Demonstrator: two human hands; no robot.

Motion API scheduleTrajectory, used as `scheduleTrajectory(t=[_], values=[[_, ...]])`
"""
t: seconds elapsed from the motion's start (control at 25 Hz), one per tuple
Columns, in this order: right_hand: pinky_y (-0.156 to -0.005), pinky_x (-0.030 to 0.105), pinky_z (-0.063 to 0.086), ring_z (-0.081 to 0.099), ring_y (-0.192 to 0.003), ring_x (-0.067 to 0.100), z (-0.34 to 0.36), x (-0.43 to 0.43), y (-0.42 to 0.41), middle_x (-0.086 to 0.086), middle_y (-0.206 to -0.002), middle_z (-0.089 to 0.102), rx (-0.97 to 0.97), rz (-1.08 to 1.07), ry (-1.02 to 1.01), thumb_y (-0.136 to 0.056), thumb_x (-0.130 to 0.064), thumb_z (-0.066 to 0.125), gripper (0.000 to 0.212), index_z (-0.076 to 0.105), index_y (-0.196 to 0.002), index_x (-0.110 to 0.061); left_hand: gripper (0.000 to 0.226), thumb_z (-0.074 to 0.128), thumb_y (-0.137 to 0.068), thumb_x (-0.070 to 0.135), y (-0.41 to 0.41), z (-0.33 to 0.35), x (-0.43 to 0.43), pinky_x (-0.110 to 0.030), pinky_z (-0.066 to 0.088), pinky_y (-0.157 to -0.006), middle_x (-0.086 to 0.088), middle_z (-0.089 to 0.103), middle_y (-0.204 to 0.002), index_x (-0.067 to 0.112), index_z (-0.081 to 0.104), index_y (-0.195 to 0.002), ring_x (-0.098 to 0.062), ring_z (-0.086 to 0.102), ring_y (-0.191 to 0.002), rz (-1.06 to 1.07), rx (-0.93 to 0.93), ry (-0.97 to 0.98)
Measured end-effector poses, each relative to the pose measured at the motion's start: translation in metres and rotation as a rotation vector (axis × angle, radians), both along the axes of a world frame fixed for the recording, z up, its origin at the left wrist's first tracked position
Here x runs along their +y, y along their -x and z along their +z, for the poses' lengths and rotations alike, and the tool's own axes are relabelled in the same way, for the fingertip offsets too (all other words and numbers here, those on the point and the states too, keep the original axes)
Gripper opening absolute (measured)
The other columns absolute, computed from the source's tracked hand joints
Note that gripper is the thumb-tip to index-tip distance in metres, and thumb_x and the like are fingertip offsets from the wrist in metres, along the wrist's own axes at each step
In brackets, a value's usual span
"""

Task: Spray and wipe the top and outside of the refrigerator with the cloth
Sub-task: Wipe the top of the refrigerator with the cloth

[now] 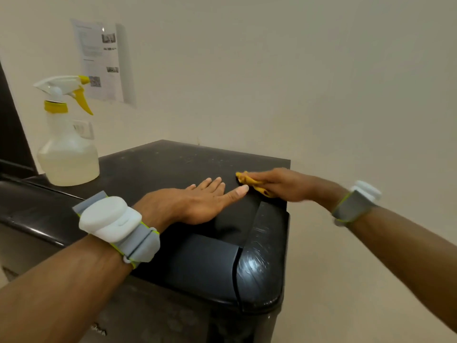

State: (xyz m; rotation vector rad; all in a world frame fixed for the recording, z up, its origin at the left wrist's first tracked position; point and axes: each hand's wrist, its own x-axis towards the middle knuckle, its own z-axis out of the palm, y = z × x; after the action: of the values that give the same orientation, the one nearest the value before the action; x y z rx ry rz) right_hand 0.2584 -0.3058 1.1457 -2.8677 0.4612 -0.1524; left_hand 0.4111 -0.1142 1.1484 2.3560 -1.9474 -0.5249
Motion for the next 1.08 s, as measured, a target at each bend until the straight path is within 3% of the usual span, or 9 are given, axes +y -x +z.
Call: scheduleTrajectory(t=[0.08,0.24,0.32,0.44,0.56,0.64,0.8,0.92,1.08], values=[[-0.110,0.038,0.040,0.054,-0.127,0.023,-0.008,0.005,-0.023,0.002,-0.142,0.056,0.010,-0.024,-0.033,-0.105,-0.031,0.042,0.044,0.040,-0.149,-0.032,0.103,-0.007,-0.066,0.081,0.000,0.000,0.002,-0.045,-0.006,-0.124,0.008,-0.015,-0.164,0.030,-0.010,-0.155,-0.009,-0.017,-0.149,0.006,0.030,-0.001],[-0.109,0.019,0.038,0.049,-0.129,0.001,-0.012,0.014,0.007,-0.009,-0.151,0.045,-0.072,0.125,-0.059,-0.105,-0.021,0.043,0.047,0.036,-0.151,-0.029,0.075,-0.005,-0.080,0.075,-0.004,-0.003,0.002,-0.044,-0.007,-0.124,0.012,-0.012,-0.164,0.045,-0.010,-0.148,-0.007,-0.014,-0.149,-0.003,0.079,0.046],[-0.094,0.008,0.041,0.053,-0.117,-0.004,-0.017,0.003,0.029,-0.018,-0.146,0.047,-0.036,0.090,-0.081,-0.105,-0.021,0.042,0.044,0.041,-0.148,-0.030,0.089,-0.007,-0.073,0.078,-0.005,-0.004,0.003,-0.043,-0.007,-0.124,0.011,-0.011,-0.164,0.039,-0.007,-0.153,-0.007,-0.014,-0.149,-0.016,0.076,0.047],[-0.079,0.001,0.038,0.060,-0.097,0.009,-0.016,-0.024,0.014,-0.004,-0.123,0.064,-0.077,-0.050,-0.073,-0.105,-0.023,0.042,0.039,0.048,-0.143,-0.027,0.097,-0.006,-0.067,0.081,-0.005,-0.001,0.004,-0.041,-0.007,-0.124,0.013,-0.010,-0.164,0.036,-0.006,-0.154,-0.005,-0.013,-0.149,-0.004,0.095,0.041],[-0.102,0.015,0.039,0.053,-0.128,0.020,-0.028,-0.012,-0.005,-0.002,-0.141,0.056,-0.098,0.028,-0.149,-0.105,-0.017,0.043,0.043,0.044,-0.147,-0.023,0.083,-0.006,-0.074,0.078,-0.004,-0.002,0.002,-0.041,-0.007,-0.124,0.012,-0.010,-0.164,0.044,-0.010,-0.149,-0.005,-0.013,-0.149,-0.022,0.079,0.039],[-0.114,0.021,0.034,0.037,-0.142,0.012,-0.025,0.000,0.008,-0.005,-0.153,0.043,-0.122,0.131,-0.065,-0.105,-0.015,0.042,0.045,0.039,-0.149,-0.022,0.094,-0.007,-0.068,0.081,-0.006,-0.002,0.002,-0.042,-0.006,-0.124,0.012,-0.011,-0.164,0.039,-0.008,-0.153,-0.005,-0.014,-0.149,-0.022,0.088,0.040],[-0.093,0.011,0.044,0.061,-0.110,-0.003,-0.024,-0.015,0.038,-0.008,-0.139,0.056,-0.178,0.025,0.012,-0.104,-0.016,0.043,0.041,0.046,-0.142,-0.029,0.108,-0.008,-0.059,0.085,-0.005,-0.002,0.003,-0.042,-0.006,-0.124,0.013,-0.011,-0.164,0.035,-0.006,-0.155,-0.005,-0.014,-0.149,-0.023,0.090,0.033],[-0.107,0.031,0.043,0.058,-0.121,0.026,-0.025,-0.025,0.004,0.003,-0.137,0.060,-0.123,-0.079,-0.102,-0.104,-0.019,0.044,0.041,0.048,-0.143,-0.030,0.105,-0.007,-0.062,0.083,-0.004,0.001,0.002,-0.042,-0.006,-0.124,0.012,-0.011,-0.164,0.034,-0.007,-0.155,-0.005,-0.014,-0.149,-0.018,0.078,0.024],[-0.113,0.025,0.037,0.046,-0.136,0.008,-0.027,0.013,0.027,-0.017,-0.147,0.046,-0.217,0.171,-0.159,-0.103,-0.017,0.044,0.044,0.042,-0.146,-0.026,0.099,-0.008,-0.068,0.078,-0.002,0.001,0.001,-0.045,-0.005,-0.124,0.009,-0.012,-0.164,0.031,-0.009,-0.155,-0.008,-0.015,-0.149,-0.021,0.057,0.009]])
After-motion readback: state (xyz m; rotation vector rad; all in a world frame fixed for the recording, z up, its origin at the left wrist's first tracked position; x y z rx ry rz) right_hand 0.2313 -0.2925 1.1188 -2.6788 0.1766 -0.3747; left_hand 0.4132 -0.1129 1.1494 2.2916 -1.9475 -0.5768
